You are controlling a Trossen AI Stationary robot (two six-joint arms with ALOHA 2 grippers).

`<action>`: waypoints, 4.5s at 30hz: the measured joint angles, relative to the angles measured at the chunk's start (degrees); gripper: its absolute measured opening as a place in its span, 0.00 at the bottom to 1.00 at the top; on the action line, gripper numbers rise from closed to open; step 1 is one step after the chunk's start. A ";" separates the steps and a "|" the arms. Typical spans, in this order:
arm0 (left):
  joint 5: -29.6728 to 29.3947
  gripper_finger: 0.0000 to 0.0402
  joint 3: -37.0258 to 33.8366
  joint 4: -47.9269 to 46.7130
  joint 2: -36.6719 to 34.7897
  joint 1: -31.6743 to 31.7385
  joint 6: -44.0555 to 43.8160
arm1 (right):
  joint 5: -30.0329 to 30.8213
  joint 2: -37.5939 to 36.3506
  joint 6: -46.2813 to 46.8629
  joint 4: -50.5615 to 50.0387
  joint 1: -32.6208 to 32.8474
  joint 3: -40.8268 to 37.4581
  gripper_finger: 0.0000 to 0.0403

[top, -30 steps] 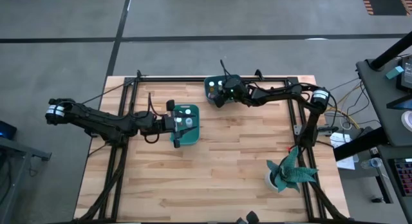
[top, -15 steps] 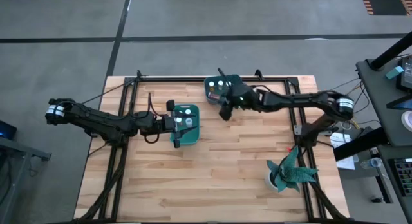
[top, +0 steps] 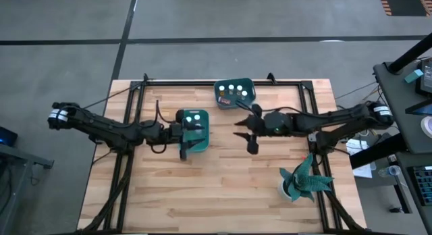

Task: Pick and place medicine bottles into bin by pill shape (circle, oval)
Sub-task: Return to Home Position

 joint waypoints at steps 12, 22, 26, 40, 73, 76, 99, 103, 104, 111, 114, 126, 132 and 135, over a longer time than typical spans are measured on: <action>-2.11 0.46 0.00 0.59 0.00 -9.23 -2.84 | 0.03 -6.54 -2.67 7.18 6.28 -7.91 0.41; -3.78 0.46 0.00 -3.58 -0.02 -12.39 -8.48 | -0.03 -11.56 -4.92 13.42 6.55 -14.49 0.41; -4.28 0.46 0.00 -7.15 -0.32 -12.75 -10.26 | -0.19 -13.95 -6.40 16.67 6.53 -17.18 0.41; -9.22 0.46 0.04 -25.70 -14.19 -12.72 -6.77 | -0.40 -23.26 -10.82 20.26 6.53 -23.34 0.41; -14.34 0.46 -13.56 -30.80 -38.41 -12.65 -5.77 | 0.21 -45.23 -14.15 20.49 4.24 -35.40 0.41; -14.77 0.46 -14.84 -30.81 -40.08 -12.65 -5.75 | 0.19 -47.62 -14.15 20.46 3.06 -36.58 0.41; -17.02 0.46 -25.75 -31.30 -61.98 -12.65 -4.19 | 0.21 -62.38 -12.45 8.99 -0.71 -39.15 0.41; -17.35 0.46 -26.49 -31.87 -62.40 -12.65 -4.19 | 0.21 -64.47 -12.14 6.89 -0.77 -39.17 0.41; -17.49 0.46 -26.50 -31.78 -62.40 -12.65 -4.19 | 0.23 -64.94 -12.07 6.54 -0.81 -39.17 0.41; -18.17 0.46 -28.14 -31.53 -62.39 -12.65 -4.51 | 0.25 -66.87 -11.59 4.13 -0.93 -39.50 0.41; -18.18 0.46 -29.26 -30.96 -62.40 -12.65 -5.59 | 0.25 -66.57 -10.86 4.25 -0.93 -39.85 0.41; -18.32 0.46 -31.25 -29.40 -62.38 -12.65 -7.36 | 0.27 -66.91 -9.15 11.56 -0.93 -47.68 0.41; -18.34 0.46 -31.47 -28.90 -61.70 -12.67 -7.43 | 1.72 -66.41 -7.65 11.36 -1.03 -48.72 0.41; -18.34 0.46 -31.50 -28.90 -61.68 -12.65 -7.43 | 1.90 -66.41 -7.64 9.52 -1.01 -48.72 0.41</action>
